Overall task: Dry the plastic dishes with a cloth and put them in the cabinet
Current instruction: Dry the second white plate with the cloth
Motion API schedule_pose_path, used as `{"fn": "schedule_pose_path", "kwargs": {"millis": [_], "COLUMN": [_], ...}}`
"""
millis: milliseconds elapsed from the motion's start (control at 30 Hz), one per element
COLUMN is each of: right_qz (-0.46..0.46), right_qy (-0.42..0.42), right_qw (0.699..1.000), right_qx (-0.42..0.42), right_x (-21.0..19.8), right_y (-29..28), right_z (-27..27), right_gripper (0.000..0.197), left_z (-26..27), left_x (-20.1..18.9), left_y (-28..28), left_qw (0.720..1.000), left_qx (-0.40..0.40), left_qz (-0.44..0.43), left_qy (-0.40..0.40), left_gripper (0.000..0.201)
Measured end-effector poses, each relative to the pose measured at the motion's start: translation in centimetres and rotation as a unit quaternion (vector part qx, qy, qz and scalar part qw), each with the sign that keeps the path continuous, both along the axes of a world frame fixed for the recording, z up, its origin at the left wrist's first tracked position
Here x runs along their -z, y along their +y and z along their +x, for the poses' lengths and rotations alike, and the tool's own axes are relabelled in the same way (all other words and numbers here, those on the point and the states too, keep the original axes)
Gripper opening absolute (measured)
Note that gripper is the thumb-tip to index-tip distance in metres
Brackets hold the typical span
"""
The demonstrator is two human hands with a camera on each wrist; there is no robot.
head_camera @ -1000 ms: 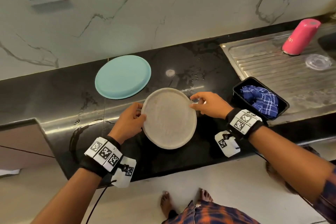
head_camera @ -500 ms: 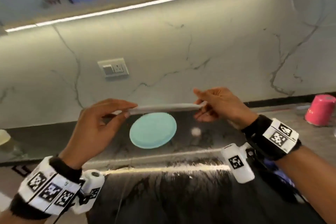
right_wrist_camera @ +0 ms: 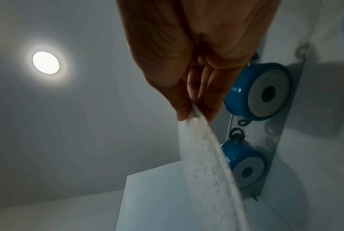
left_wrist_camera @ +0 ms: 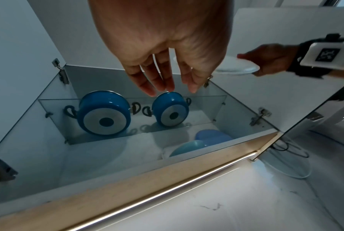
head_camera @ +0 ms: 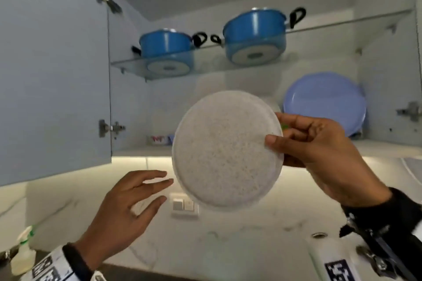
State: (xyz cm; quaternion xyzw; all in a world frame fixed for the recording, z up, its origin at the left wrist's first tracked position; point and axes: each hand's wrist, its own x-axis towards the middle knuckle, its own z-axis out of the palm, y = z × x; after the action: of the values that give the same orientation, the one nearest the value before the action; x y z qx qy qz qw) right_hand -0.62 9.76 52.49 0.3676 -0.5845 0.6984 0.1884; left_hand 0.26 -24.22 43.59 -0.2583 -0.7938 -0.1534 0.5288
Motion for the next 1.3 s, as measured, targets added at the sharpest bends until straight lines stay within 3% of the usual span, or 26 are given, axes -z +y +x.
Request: {"fn": "schedule_pose_path", "kwargs": {"millis": [167, 333, 433, 533, 667, 833, 1033, 1300], "right_qz": [0.016, 0.103, 0.172, 0.248, 0.321, 0.356, 0.42, 0.47], "right_qy": [0.138, 0.229, 0.27, 0.307, 0.303, 0.277, 0.257, 0.237], "right_qw": [0.987, 0.95, 0.916, 0.862, 0.812, 0.797, 0.772, 0.751], "right_qx": [0.082, 0.188, 0.243, 0.319, 0.383, 0.403, 0.402, 0.399], "right_x": [-7.9, -14.4, -16.5, -16.9, -17.2, -18.9, -20.6, -21.2], "right_y": [0.6, -0.8, -2.9, -5.5, -8.7, -11.6, -14.5, -15.9], "right_z": [-3.9, -11.3, -16.0, -20.5, -25.4, -29.8, -33.8, -36.4], "right_gripper": [0.029, 0.023, 0.016, 0.013, 0.013, 0.017, 0.022, 0.03], "left_z": [-5.7, -12.5, -16.7, -20.7, -24.0, -25.7, -29.2, -33.9], "left_x": [-4.4, -7.5, -9.1, -10.1, -11.1, -15.0, -20.0, -20.0], "left_y": [-2.6, -4.5, -5.1, -5.6, -6.1, -6.7, -5.5, -2.4], "left_qw": [0.999, 0.998, 0.998, 0.996, 0.989, 0.966, 0.911, 0.876], "left_qx": [-0.034, -0.048, -0.033, -0.025, -0.008, -0.039, -0.069, -0.109], "left_qz": [-0.005, 0.008, -0.002, -0.012, -0.039, -0.085, -0.139, -0.222], "left_qy": [-0.016, -0.033, -0.051, -0.088, -0.144, -0.242, -0.383, -0.414], "left_gripper": [0.039, 0.051, 0.052, 0.055, 0.068, 0.033, 0.047, 0.071]}}
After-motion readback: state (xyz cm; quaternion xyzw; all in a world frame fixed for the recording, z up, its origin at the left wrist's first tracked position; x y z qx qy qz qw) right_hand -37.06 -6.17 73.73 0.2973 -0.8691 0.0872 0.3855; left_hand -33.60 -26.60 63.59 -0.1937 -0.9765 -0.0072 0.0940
